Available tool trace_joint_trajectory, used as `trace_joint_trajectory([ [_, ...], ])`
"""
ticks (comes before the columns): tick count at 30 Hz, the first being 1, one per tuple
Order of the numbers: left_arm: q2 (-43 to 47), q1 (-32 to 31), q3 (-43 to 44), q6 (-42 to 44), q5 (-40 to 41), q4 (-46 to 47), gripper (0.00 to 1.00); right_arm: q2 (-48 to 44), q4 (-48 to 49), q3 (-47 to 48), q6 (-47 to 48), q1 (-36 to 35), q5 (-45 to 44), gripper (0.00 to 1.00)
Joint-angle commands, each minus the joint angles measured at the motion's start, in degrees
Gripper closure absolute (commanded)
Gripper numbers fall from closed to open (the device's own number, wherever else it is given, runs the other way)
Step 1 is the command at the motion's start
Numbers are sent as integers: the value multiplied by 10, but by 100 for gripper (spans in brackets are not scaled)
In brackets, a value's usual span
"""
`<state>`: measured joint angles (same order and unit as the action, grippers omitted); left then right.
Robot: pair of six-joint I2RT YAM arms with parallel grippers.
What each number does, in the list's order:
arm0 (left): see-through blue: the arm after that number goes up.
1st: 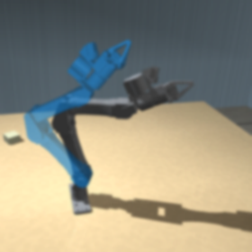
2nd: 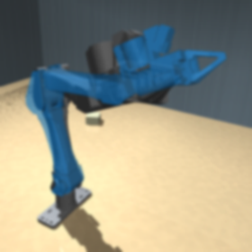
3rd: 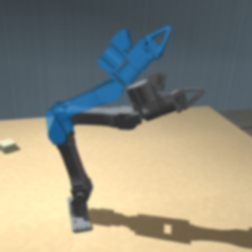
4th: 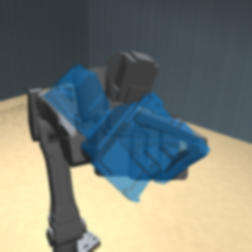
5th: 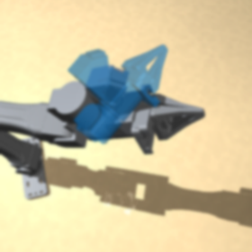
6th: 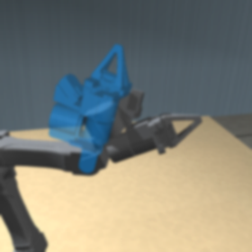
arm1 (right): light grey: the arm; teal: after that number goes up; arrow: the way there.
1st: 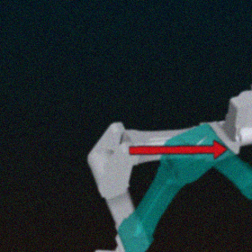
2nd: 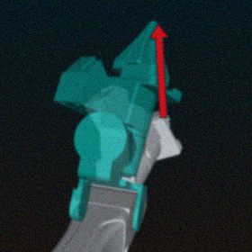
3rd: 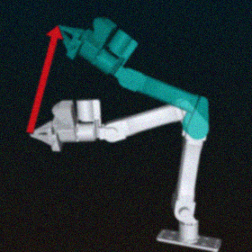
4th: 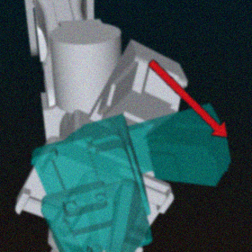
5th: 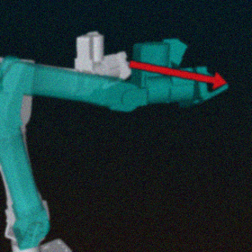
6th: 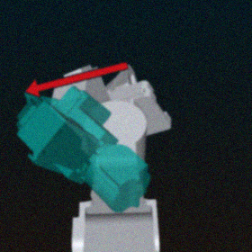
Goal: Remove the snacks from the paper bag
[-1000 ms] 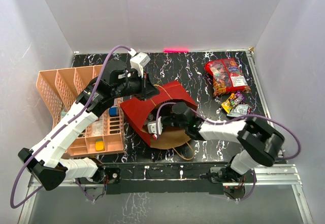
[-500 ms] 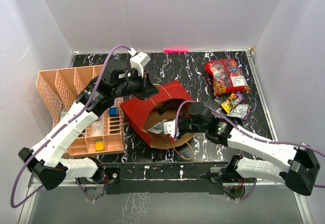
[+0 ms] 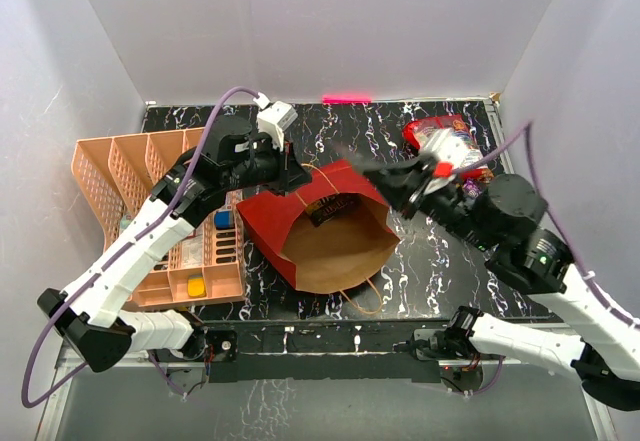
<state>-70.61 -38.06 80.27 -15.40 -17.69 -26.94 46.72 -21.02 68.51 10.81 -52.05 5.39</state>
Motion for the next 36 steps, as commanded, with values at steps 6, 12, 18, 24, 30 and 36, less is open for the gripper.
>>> trace_joint_trajectory([
  [6, 2, -2, 32, 3, 8, -8, 100, 88, 290, 7, 102, 1, -525, 92],
  [12, 8, -2, 31, 1, 16, -12, 100, 246, 521, -40, 418, 122, -643, 92],
  [18, 11, -1, 26, 2, 19, -11, 100, 310, 503, -110, 359, 282, -638, 92],
  [24, 10, -2, 23, 7, 19, -10, 100, 342, 393, -189, 208, 400, -621, 92],
  [30, 11, -2, 17, 7, 14, -7, 100, 396, 312, -248, 81, 466, -584, 92],
  [36, 15, -2, 14, 8, 17, -7, 100, 457, 245, -236, 0, 467, -571, 91],
])
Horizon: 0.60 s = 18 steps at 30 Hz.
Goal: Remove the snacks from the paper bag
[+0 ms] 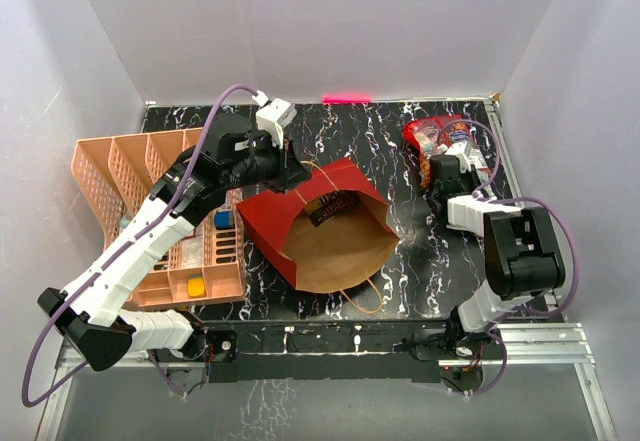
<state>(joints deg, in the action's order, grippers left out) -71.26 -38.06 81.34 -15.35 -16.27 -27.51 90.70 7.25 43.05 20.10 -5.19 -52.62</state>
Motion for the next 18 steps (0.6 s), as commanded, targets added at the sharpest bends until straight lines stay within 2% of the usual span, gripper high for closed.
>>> trace_joint_trajectory([
  [1, 22, -2, 3, 8, 3, -2, 100, 28, -53, 25, -107, -2, 9, 90],
  [4, 26, -2, 1, 8, 6, -1, 100, 40, -86, 38, -139, -1, 30, 86],
  [7, 27, -2, -1, 10, 7, -3, 100, 29, -101, 37, -161, -2, 60, 78],
  [13, 26, -2, -3, 10, 5, 0, 100, -18, -171, 54, -220, -2, 136, 44],
  [18, 28, -2, -1, 10, 4, 0, 100, -76, -234, 74, -237, -1, 183, 28],
])
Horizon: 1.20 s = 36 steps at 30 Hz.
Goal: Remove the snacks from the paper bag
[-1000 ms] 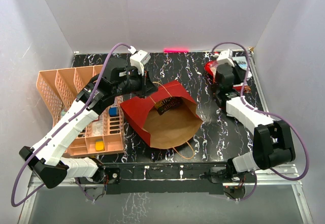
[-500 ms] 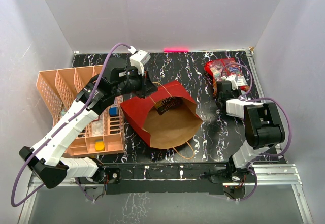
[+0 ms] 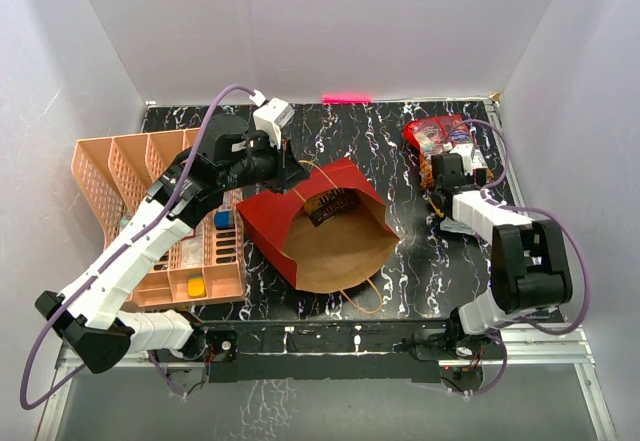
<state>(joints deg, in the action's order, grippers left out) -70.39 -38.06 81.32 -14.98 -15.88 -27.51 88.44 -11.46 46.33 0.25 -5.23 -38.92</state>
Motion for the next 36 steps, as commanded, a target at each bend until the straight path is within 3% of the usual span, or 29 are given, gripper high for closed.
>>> trace_joint_trajectory([
  [1, 19, -2, -1, 6, 0, -1, 100, -66, -60, 49, -38, -1, 55, 23],
  [5, 18, -2, -2, 7, -2, 1, 100, -104, -126, 99, -31, -1, 136, 3],
  [6, 17, -2, -2, 7, -3, 2, 100, -119, -134, 107, -36, -1, 155, 2],
  [14, 10, -2, 9, 11, -4, -1, 100, -316, -66, 83, -96, -1, 335, 2],
  [21, -4, -2, 15, 8, -7, 2, 100, -464, -29, 69, -112, -1, 378, 2],
  [25, -12, -2, 21, 8, -12, 4, 100, -516, 12, 75, -121, -1, 547, 2],
  [30, -15, -2, 23, 9, -10, 2, 100, -508, 86, 80, -194, -1, 806, 2],
  [36, -10, -2, 18, 9, -3, 2, 100, -479, 140, 86, -273, -4, 935, 2],
])
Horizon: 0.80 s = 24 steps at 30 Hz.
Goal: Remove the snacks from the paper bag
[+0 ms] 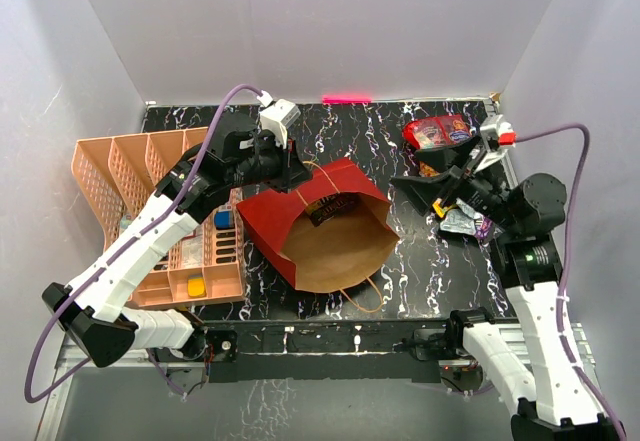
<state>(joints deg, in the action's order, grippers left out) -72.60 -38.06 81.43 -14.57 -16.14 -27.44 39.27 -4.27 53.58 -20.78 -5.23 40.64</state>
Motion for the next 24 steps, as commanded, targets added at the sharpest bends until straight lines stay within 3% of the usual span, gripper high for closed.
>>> trace_joint_trajectory([
  [1, 12, -2, 16, 5, 1, 1, 100, 15, 69, 15, -62, -13, 139, 2],
  [7, 10, -1, 15, 3, 1, 2, 100, 55, 62, 19, -59, -80, 120, 2],
  [11, 12, -2, 15, 1, 5, 2, 100, 88, 15, 32, -7, -166, 62, 2],
  [17, 15, -2, 14, 1, 12, -3, 100, 158, -87, 59, 107, -381, -126, 2],
  [24, 15, -1, 20, 7, 18, -12, 100, 204, -93, 13, 259, -575, -355, 2],
])
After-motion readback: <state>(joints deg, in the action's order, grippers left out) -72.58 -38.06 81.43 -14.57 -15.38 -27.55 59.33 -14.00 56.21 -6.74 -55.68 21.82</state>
